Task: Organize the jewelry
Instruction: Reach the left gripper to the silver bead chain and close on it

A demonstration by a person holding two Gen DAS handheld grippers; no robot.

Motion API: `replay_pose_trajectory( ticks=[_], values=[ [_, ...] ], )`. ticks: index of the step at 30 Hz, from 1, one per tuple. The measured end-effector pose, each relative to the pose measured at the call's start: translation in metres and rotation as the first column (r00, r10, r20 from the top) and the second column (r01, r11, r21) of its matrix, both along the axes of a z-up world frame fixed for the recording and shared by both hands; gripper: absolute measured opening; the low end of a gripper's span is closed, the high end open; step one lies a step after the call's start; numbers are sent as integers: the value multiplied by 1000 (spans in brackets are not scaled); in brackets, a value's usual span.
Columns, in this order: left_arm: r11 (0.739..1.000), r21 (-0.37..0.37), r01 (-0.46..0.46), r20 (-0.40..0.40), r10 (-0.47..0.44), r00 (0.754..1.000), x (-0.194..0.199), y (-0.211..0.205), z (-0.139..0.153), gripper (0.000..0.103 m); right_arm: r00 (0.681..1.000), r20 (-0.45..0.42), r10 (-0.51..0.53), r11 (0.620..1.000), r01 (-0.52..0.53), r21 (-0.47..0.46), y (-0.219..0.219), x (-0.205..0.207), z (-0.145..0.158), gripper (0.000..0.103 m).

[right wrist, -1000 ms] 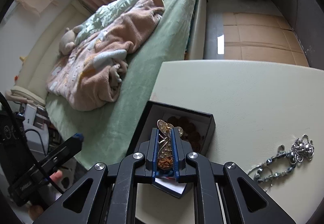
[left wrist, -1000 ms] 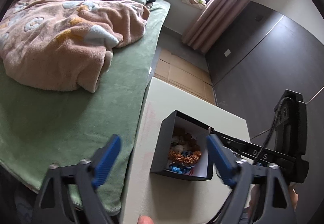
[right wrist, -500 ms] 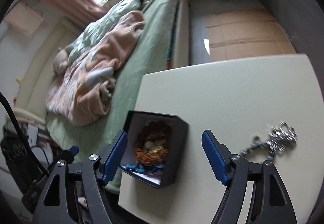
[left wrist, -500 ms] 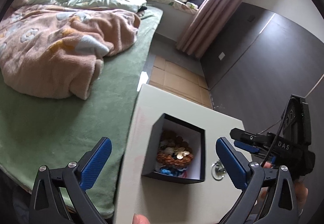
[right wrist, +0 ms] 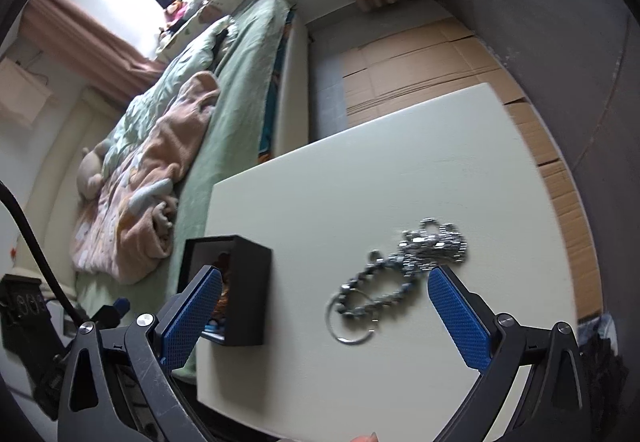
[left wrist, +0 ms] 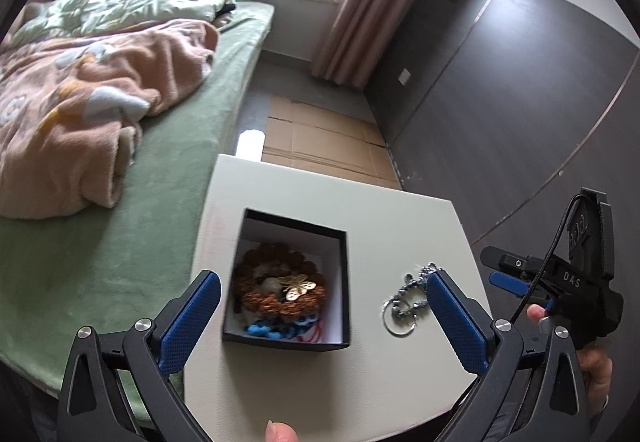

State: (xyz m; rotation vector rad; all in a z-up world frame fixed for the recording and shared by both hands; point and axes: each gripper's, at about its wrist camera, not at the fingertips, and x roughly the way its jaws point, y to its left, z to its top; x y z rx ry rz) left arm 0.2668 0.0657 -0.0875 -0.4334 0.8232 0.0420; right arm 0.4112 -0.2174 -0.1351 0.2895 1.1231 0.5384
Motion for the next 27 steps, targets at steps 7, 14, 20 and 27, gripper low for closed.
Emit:
replay_pose_trajectory(
  ticks=[7,14,20,27],
  values=[
    [997,60,48,-15,-48,999,20,-29,8,103,997,-41,-72,997,74,27,-33,3,-7,103],
    [986,80,146,-49,-142,989,41,-60,1,102,988,-38,-152,988,153,16,-66,7,-12,103],
    [970,72,232,-92,-225,970,61,-88,-16,82,986,-49,-161,987,162,24,-87,9,-22,103],
    [955,42,294,-125,-287,950,89,-114,-37,77,978,-65,-199,979,200,21,-113,12,-36,103]
  ],
)
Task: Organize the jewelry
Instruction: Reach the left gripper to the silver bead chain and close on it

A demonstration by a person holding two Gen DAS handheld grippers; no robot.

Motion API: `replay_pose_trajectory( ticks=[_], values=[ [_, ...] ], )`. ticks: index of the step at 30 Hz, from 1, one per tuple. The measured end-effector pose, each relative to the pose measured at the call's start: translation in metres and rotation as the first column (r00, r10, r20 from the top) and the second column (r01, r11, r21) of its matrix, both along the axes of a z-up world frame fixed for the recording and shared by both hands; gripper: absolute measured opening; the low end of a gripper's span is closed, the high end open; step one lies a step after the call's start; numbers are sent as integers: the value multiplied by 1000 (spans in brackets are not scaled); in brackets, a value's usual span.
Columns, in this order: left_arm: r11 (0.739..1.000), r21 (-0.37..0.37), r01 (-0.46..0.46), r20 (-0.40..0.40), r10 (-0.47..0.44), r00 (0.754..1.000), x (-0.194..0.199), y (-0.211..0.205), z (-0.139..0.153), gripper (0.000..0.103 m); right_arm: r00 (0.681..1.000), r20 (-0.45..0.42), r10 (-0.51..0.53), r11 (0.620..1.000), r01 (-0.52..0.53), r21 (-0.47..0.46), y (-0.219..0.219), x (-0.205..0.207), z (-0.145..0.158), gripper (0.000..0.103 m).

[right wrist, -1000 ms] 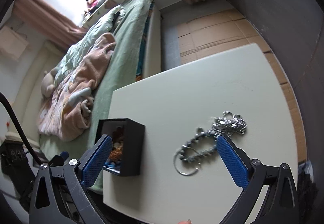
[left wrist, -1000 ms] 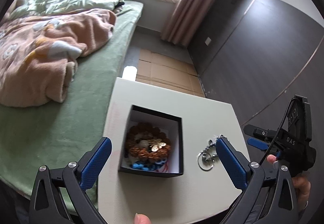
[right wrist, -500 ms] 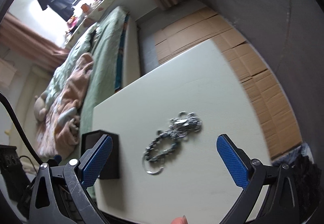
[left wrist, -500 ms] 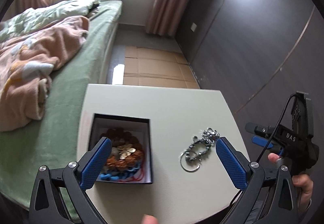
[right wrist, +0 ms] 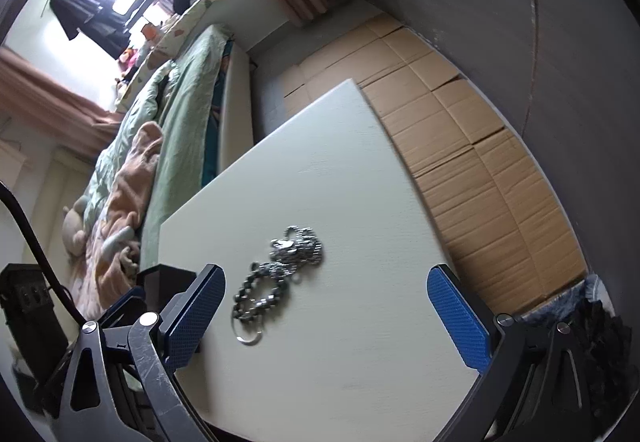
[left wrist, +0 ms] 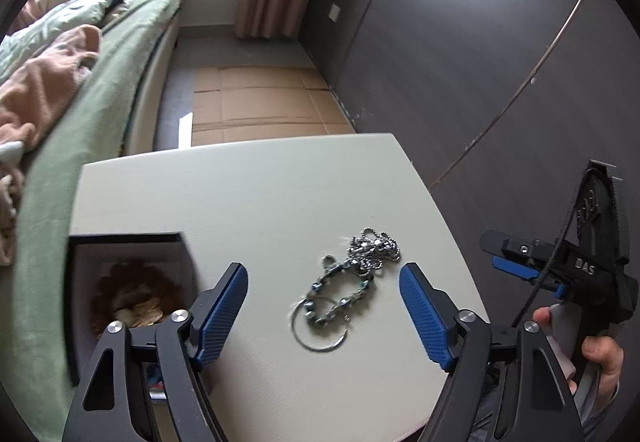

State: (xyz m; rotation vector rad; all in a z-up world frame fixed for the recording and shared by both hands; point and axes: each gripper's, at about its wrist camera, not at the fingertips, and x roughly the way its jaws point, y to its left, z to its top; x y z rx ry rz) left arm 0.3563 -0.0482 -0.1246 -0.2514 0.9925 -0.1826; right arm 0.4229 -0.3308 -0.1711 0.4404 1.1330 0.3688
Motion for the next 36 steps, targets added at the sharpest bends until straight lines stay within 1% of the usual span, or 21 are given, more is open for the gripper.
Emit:
replay_pose_trajectory(
  ticks=[3,6,8,13,17,19,21,22,23,27,28,29,30,31,32,34,36],
  values=[
    [999,1,36,-19,-36,999,11,-11,-7,77,1000,-7,-29,999,30,20,-13,1,-3,103],
    [996,22,86,-46,-85,995,24,-27,-15,77,998,-31,-61,996,62,56,-26,3,-7,103],
    [992,43,122,-64,-120,991,31,-38,-22,77,996,-33,-81,995,83,62,-32,5,-8,103],
    [971,105,214,-127,-201,971,49,-61,-45,77,992,-35,-119,990,121,69,-43,8,-9,103],
    [952,140,271,-175,-246,954,60,-77,-62,77,993,-48,-112,992,114,52,-43,13,-14,103],
    [946,159,284,-190,-253,949,66,-82,-68,77,993,-51,-110,992,113,58,-44,14,-15,103],
    [944,177,278,-195,-243,950,71,-83,-71,71,993,-48,-112,992,115,54,-45,14,-15,103],
    [945,181,274,-201,-237,950,73,-83,-74,66,992,-49,-115,992,117,54,-46,14,-15,103],
    [944,190,271,-189,-236,953,74,-83,-73,66,992,-49,-116,991,119,55,-47,15,-16,103],
    [931,224,287,-173,-252,952,76,-89,-73,65,992,-49,-120,991,123,59,-51,16,-16,103],
    [930,228,289,-168,-254,952,77,-89,-73,63,992,-48,-120,991,122,58,-51,16,-16,103],
    [931,227,285,-165,-252,954,77,-88,-73,56,992,-48,-119,991,121,60,-51,16,-16,103],
    [939,214,268,-157,-237,959,77,-83,-71,48,992,-49,-116,991,119,61,-50,16,-17,103],
    [947,200,251,-155,-223,963,79,-78,-71,33,992,-49,-113,991,116,61,-50,16,-17,103],
    [954,181,238,-160,-210,964,81,-73,-71,24,993,-49,-110,992,112,61,-49,16,-16,103],
    [968,126,216,-172,-193,966,83,-62,-73,15,994,-49,-101,993,104,59,-46,16,-16,103],
    [975,101,198,-174,-178,969,83,-56,-71,14,995,-45,-90,994,93,60,-42,17,-14,103]
  ],
)
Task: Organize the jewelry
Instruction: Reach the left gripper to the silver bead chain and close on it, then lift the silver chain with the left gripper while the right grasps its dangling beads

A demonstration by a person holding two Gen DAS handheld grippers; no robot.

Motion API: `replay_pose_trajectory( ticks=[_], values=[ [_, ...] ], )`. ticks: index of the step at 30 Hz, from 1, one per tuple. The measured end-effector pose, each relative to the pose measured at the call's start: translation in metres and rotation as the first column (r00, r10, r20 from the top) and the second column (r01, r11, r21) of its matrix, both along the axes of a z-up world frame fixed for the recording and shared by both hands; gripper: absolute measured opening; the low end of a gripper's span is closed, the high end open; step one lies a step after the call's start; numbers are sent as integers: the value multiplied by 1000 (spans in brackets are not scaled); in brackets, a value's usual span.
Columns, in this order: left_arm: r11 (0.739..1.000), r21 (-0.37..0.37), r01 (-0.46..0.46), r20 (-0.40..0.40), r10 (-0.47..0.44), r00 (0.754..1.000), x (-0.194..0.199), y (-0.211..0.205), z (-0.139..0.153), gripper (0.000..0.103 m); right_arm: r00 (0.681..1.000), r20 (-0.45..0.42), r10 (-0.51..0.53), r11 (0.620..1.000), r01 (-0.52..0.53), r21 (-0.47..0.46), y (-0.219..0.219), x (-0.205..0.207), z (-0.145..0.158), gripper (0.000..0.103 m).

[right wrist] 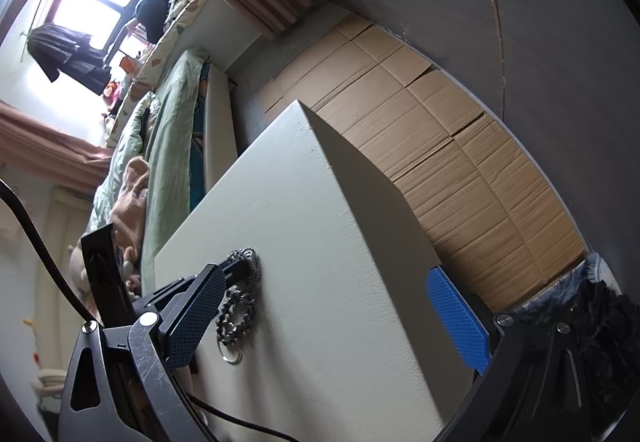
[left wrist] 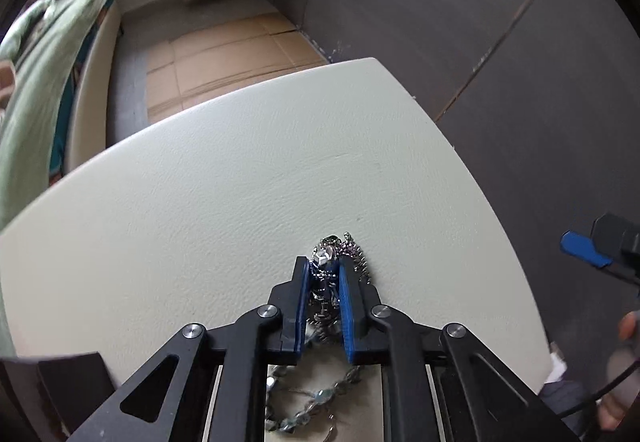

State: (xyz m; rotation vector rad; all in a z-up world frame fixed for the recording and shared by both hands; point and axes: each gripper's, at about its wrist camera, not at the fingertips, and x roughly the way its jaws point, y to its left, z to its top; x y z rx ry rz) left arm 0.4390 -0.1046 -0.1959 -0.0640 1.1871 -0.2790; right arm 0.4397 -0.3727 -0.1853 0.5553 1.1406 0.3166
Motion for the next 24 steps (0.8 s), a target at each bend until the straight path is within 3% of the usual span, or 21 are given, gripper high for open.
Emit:
replay_pose_trajectory(
  ticks=[6,17,24],
  values=[
    [996,-62,-57,67,61,996,-10,22,26,13,999,9,38,999,-38,-12,19,0,5,103],
    [988,-131,-79,158,100,982,-28,38,74,13,995,15,103,994,-103,-32,51,-2,9,103],
    [986,-148,-75,293,116,949,-46,47,136,13,992,5,125,991,-124,-41,62,0,8,103]
  ],
)
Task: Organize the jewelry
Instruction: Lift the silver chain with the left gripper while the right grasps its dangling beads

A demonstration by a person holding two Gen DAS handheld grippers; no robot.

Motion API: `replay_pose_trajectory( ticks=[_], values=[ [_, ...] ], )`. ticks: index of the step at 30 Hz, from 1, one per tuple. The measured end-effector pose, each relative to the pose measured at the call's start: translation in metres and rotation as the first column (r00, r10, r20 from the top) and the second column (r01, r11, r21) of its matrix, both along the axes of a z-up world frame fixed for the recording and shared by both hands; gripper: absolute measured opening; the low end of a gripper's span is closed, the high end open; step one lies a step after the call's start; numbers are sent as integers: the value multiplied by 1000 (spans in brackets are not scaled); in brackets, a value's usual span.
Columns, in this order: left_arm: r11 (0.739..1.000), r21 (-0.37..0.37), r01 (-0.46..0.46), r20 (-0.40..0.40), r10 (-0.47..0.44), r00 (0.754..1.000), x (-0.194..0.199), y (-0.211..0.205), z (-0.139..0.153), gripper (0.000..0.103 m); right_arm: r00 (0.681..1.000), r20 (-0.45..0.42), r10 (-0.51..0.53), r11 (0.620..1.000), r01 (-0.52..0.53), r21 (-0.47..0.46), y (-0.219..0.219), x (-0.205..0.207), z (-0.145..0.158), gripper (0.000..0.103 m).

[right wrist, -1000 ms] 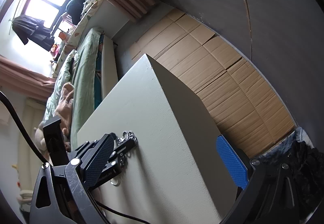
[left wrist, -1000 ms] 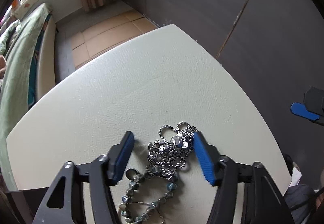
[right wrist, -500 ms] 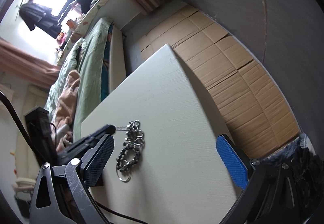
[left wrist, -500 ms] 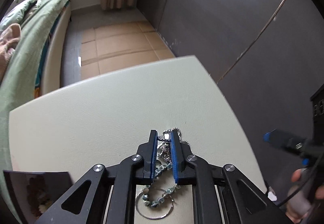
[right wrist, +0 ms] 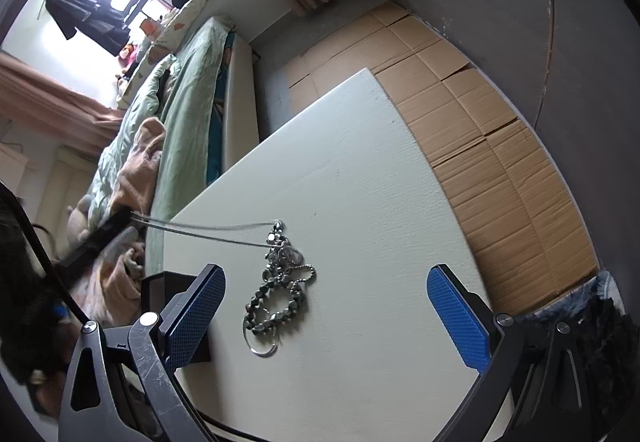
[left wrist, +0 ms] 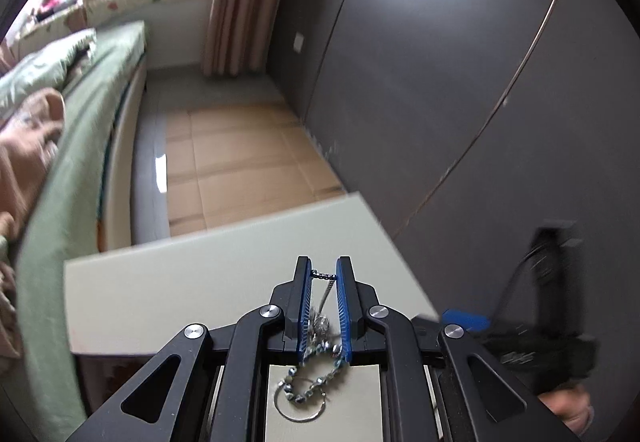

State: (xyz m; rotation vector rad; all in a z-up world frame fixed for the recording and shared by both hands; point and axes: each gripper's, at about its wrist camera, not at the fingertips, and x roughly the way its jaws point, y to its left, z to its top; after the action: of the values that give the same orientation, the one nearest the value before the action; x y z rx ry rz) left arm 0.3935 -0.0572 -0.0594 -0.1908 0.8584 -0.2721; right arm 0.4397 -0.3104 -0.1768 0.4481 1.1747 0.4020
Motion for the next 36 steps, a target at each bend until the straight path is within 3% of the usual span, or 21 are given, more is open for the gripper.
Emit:
replay_pose_trajectory(
  ticks=[7,9,15,21,24,27,30,34,35,36],
  values=[
    [999,18,-27,135,24,991,-21,11,65,13,999,-1,41,999,-41,-22,17,-1,-1,98],
    [999,21,-37,161,33,986,-25,15,77,13,998,-3,57,998,-57,-34,22,-2,-2,84],
    [998,32,-62,241,52,969,-37,24,116,13,994,-16,112,989,-113,-96,40,-4,-9,66],
    [995,43,-89,307,71,949,-50,30,149,13,984,-33,178,970,-181,-164,61,-7,-17,56],
    [994,47,-97,336,76,939,-57,32,166,13,978,-36,205,957,-208,-204,71,-7,-22,55],
    [993,55,-105,366,78,927,-66,34,180,13,972,-47,230,939,-234,-250,82,-6,-27,43],
    [991,67,-117,392,82,916,-75,37,193,13,967,-63,246,923,-253,-289,91,-5,-32,40],
    [986,82,-146,422,99,901,-87,46,210,13,960,-35,279,875,-269,-403,106,-9,-32,39],
    [985,84,-151,429,101,898,-90,48,215,13,957,-26,288,862,-271,-428,110,-10,-31,37],
    [984,85,-156,435,104,894,-92,52,219,13,954,-19,301,846,-276,-456,115,-12,-31,29]
  ],
)
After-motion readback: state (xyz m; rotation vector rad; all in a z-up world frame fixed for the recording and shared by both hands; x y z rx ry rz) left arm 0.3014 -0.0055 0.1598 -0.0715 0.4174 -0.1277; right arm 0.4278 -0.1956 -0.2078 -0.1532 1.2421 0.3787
